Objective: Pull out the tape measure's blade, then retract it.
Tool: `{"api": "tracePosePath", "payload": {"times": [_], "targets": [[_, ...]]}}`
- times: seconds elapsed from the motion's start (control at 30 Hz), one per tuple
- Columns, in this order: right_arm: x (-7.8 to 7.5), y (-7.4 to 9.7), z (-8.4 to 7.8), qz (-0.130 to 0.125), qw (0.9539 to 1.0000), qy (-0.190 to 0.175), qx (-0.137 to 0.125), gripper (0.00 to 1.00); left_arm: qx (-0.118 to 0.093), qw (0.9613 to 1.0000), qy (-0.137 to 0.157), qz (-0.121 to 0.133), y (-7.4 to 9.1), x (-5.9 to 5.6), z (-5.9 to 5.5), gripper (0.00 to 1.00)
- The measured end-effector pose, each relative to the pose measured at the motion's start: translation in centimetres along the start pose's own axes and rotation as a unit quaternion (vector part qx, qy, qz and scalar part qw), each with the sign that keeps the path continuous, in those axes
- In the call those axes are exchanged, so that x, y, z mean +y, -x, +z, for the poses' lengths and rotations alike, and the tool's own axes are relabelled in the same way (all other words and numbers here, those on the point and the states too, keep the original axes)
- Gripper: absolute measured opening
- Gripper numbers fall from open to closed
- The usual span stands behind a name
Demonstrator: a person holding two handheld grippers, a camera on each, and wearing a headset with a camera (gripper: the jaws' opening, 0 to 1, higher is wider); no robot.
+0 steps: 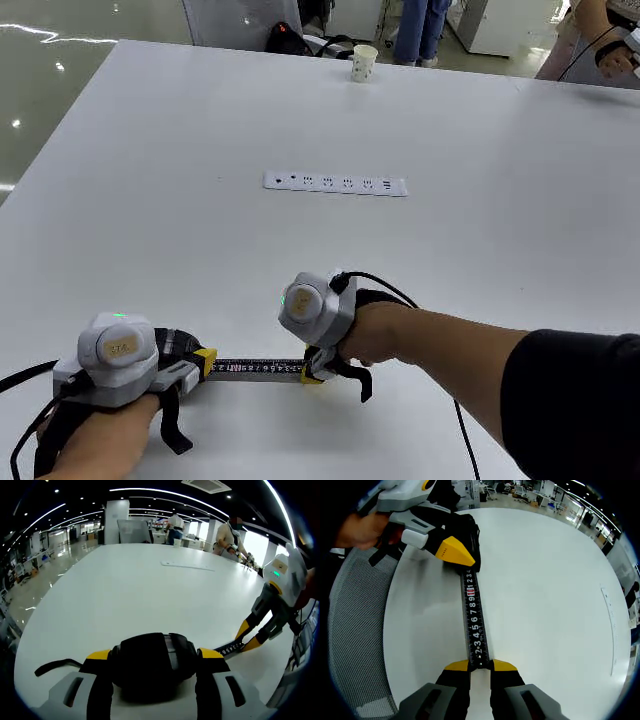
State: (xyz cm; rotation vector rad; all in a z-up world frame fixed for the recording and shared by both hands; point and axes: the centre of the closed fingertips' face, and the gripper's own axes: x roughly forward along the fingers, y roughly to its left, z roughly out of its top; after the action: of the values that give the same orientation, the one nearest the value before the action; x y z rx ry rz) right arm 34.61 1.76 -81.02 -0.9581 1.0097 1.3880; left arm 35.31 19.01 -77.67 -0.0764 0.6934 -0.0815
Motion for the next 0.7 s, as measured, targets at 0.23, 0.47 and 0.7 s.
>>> {"api": "tracePosePath", "payload": {"times": [0.23, 0.47, 0.7], "targets": [[0.04, -0.08, 0.17, 0.001, 1.0, 0.002, 0.001, 0.11, 0.006, 1.0, -0.004, -0.004, -0.1, -0.02, -0.1, 0.62], [0.07, -0.15, 0.43, 0.0, 1.0, 0.002, -0.001, 0.11, 0.005, 1.0, -0.003, -0.005, -0.08, 0.15, -0.04, 0.62], [0.07, -0.26, 0.66, 0.001, 1.0, 0.005, 0.001, 0.11, 0.009, 0.9999, -0.002, -0.005, -0.02, 0.03, -0.17, 0.62]]}}
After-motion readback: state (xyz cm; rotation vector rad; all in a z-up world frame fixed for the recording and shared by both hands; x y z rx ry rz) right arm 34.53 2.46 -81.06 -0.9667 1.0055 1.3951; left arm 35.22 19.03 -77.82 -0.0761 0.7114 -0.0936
